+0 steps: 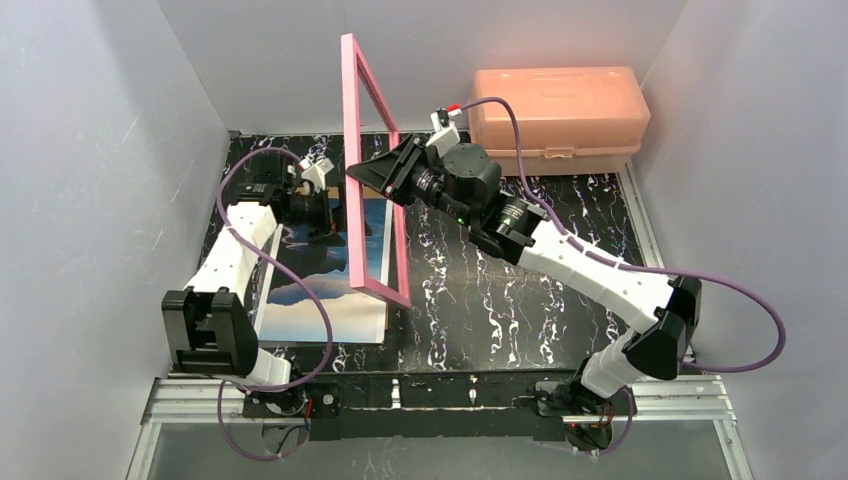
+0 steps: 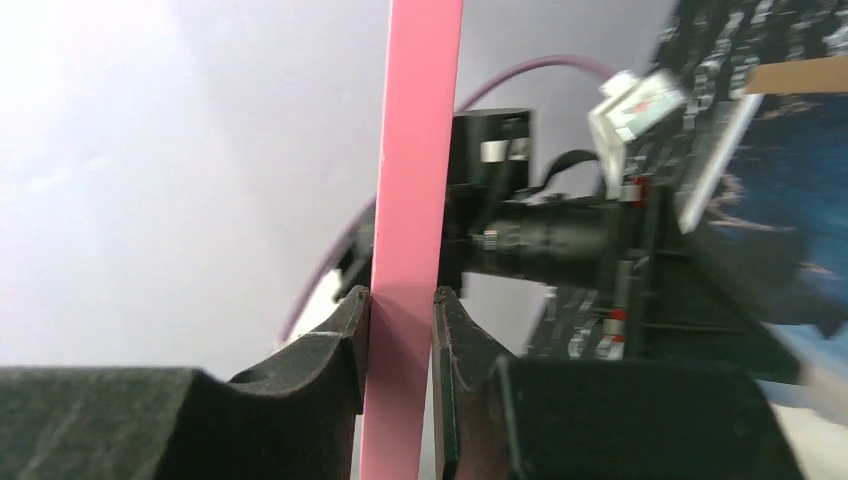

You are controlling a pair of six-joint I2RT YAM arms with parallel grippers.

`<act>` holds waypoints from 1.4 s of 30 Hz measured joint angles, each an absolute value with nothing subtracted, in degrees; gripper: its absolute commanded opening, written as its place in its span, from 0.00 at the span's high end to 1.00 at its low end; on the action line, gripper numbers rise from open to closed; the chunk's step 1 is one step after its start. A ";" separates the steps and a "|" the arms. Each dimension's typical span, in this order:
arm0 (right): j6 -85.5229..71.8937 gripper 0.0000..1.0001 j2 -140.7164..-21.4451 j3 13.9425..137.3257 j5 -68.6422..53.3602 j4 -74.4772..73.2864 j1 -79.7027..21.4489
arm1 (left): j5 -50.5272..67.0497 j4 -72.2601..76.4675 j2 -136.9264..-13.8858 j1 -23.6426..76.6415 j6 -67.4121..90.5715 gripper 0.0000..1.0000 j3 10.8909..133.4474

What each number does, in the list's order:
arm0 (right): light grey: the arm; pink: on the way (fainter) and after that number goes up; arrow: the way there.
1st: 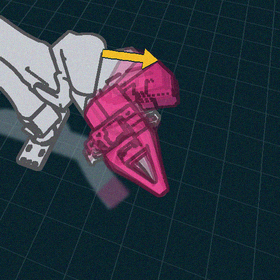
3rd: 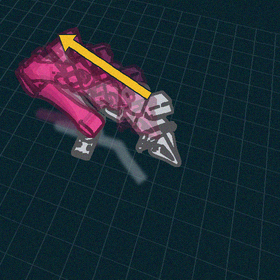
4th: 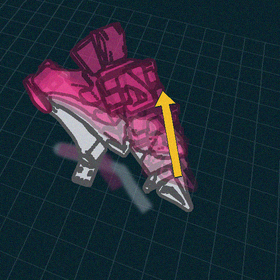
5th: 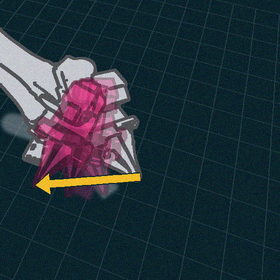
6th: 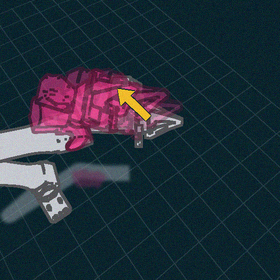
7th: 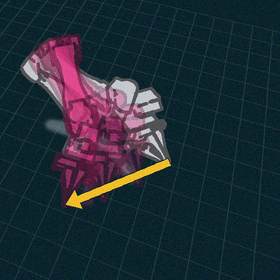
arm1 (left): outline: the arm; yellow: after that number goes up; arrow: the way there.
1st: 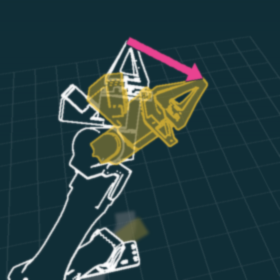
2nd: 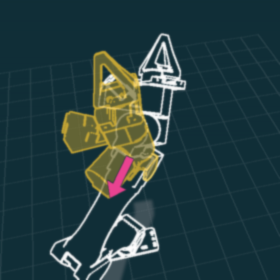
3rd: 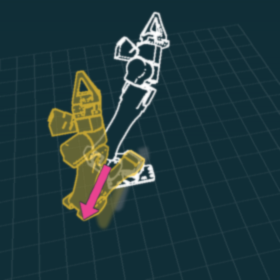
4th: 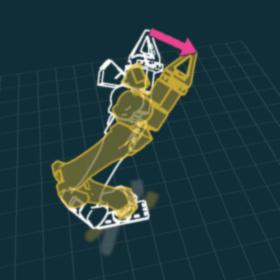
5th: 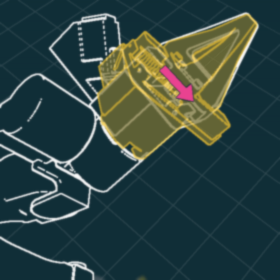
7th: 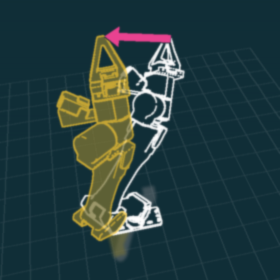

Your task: Put the photo into the frame

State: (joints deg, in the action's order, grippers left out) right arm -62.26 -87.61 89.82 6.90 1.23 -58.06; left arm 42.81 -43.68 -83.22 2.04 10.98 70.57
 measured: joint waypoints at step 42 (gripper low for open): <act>-71.20 0.48 -71.94 76.03 1.65 0.75 -47.53 | 31.75 -25.30 -84.07 6.46 13.76 1.00 61.47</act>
